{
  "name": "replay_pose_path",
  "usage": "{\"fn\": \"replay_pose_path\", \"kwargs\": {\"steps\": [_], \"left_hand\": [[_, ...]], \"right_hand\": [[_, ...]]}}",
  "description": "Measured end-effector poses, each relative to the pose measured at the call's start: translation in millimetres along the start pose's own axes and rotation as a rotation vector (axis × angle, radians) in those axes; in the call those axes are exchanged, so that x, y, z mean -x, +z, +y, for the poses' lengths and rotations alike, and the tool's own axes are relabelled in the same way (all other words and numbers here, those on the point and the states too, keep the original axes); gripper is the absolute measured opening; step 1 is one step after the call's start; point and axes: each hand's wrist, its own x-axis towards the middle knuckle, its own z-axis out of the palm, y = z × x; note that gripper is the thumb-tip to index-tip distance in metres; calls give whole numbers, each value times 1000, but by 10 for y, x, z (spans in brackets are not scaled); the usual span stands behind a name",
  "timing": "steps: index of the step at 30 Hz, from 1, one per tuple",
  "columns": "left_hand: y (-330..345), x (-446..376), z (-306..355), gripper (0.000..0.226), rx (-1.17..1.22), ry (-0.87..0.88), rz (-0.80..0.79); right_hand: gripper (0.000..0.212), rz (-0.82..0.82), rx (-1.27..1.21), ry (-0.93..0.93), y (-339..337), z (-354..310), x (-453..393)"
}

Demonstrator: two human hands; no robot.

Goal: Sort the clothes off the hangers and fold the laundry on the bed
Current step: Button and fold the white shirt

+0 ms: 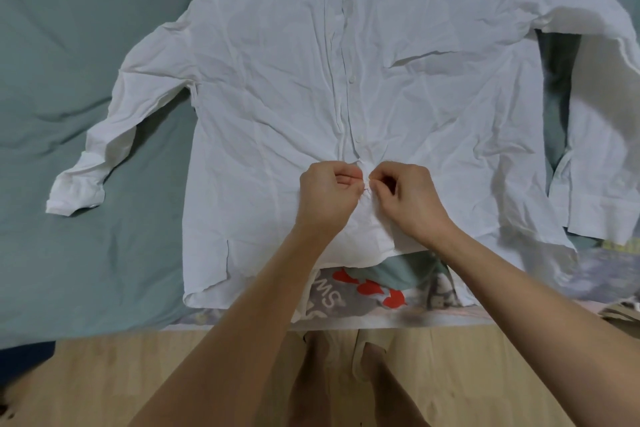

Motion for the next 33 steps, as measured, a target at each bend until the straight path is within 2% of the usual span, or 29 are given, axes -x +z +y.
{"fn": "replay_pose_path", "kwargs": {"steps": [4, 7, 15, 16, 18, 20, 22, 24, 26, 28, 30, 31, 33], "left_hand": [[-73, -42, -68, 14, 153, -114, -110], [-131, -98, -63, 15, 216, -141, -191], [-118, -23, -51, 16, 306, -82, -242], [-113, 15, -71, 17, 321, -82, -240], [-142, 87, -142, 19, 356, -76, -199], [-264, 176, -295, 20, 298, -24, -20], [-477, 329, -529, 21, 145, 16, 222], [-724, 555, -821, 27, -46, 23, 387], [-947, 730, -1175, 32, -256, 25, 408], [-1101, 846, -1527, 41, -450, 43, 314], [-1170, 912, -1798, 52, -559, 58, 218], [-1196, 928, -1889, 50, -586, 81, 214], [-1238, 913, -1984, 40, -600, 153, 299]], "right_hand": [[15, -141, -70, 74, -51, 53, -35], [16, -182, -276, 167, -92, 87, -31], [15, -167, -936, 665, -63, 113, 57], [12, -168, -947, 714, -75, 102, 70], [7, -183, -795, 730, -84, 100, 101], [13, -168, -482, 604, -75, 77, 163], [13, -48, -181, 366, -40, -41, 248], [14, 92, 13, 75, 37, -228, 340], [20, 136, 161, -258, 207, -417, 374], [24, 42, 233, -497, 472, -593, 387], [29, -168, 335, -604, 782, -714, 409], [34, -255, 425, -618, 946, -741, 429], [39, -308, 614, -598, 1217, -766, 462]]}}
